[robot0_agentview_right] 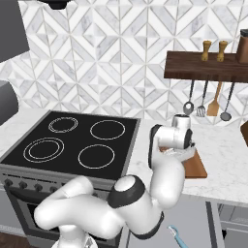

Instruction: Place the appropriate cutting tool for cutting the garlic skin on the cutting board.

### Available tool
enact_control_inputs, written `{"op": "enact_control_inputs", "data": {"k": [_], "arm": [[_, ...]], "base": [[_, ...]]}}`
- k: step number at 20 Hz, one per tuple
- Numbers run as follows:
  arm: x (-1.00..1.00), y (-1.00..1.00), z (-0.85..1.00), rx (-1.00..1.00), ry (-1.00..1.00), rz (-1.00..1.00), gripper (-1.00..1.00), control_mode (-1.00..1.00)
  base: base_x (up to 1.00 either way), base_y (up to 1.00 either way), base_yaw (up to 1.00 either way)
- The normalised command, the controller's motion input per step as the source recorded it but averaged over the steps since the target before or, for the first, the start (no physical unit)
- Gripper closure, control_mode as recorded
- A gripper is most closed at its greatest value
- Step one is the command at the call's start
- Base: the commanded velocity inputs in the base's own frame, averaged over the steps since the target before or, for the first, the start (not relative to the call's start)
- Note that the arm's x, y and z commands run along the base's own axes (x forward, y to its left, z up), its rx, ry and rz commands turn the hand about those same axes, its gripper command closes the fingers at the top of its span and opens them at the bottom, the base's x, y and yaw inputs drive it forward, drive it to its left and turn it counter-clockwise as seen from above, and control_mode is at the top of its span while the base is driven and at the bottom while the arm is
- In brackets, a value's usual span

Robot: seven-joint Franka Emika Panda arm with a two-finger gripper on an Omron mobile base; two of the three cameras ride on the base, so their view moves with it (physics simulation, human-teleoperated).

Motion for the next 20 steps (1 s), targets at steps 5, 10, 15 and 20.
{"op": "enact_control_inputs", "data": {"k": [5, 10, 15, 20], "arm": [[-0.64, 0.16, 0.88, 0.00, -0.20, 0.00, -1.00, -1.00], [-0.80, 0.28, 0.83, 0.00, -0.22, 0.00, -1.00, -1.00], [-0.86, 0.73, 0.67, -0.01, -0.13, 0.00, -1.00, -1.00], [-0.78, 0.99, 0.51, -0.03, -0.07, 0.02, -1.00, -1.00]], "base": [[0.00, 0.00, 0.00], [0.00, 0.00, 0.00], [0.00, 0.00, 0.00], [0.00, 0.00, 0.00]]}}
